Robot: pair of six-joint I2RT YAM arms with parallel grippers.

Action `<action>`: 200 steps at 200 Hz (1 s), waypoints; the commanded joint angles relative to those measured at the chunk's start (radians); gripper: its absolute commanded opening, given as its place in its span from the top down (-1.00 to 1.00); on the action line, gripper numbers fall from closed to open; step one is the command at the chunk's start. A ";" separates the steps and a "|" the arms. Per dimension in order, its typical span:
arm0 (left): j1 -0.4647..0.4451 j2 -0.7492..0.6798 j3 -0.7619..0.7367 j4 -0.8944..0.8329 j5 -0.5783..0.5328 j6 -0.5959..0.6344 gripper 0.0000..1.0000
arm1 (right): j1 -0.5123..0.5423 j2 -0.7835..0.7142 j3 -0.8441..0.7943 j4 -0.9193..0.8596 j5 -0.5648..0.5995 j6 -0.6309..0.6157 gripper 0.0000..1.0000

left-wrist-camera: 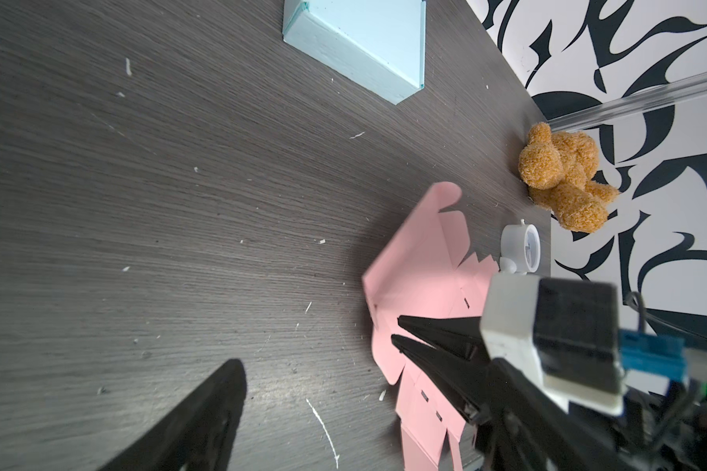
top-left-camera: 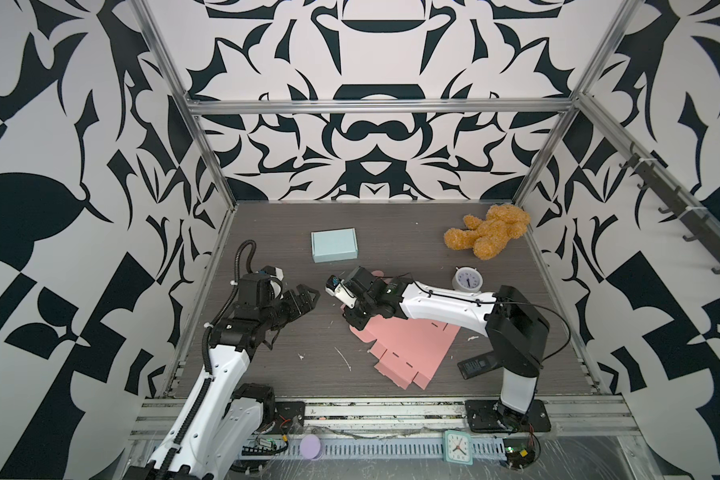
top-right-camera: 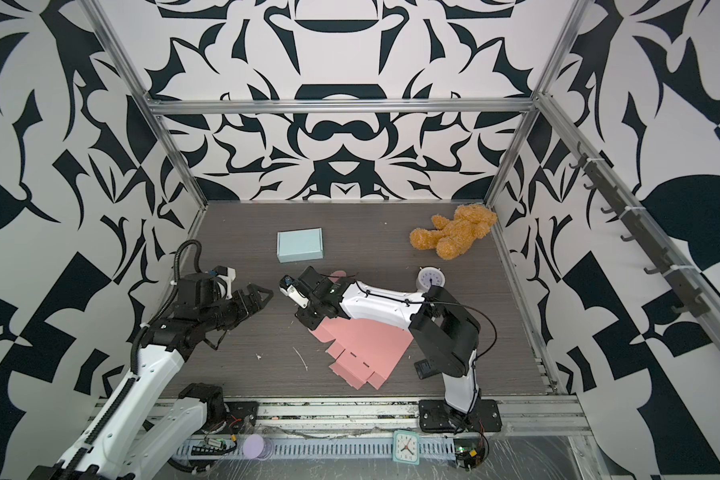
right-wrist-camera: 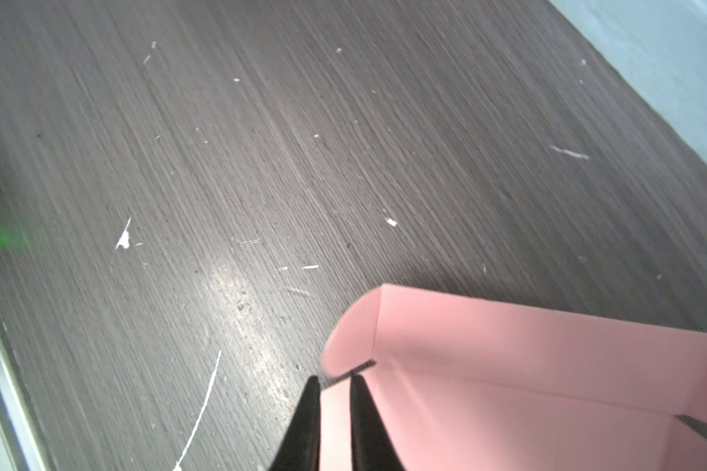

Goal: Fold the paper box

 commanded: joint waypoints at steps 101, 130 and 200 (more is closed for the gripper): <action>-0.060 0.115 0.060 0.060 0.153 0.142 -0.92 | -0.190 -0.306 -0.156 -0.176 -0.061 0.391 -0.53; -0.147 0.167 0.070 0.117 0.149 0.147 -0.93 | -0.224 -0.402 -0.271 -0.190 -0.097 0.493 -0.53; -0.346 0.344 0.116 0.231 0.139 0.157 -0.94 | -0.377 -0.632 -0.556 -0.217 -0.128 0.576 -0.59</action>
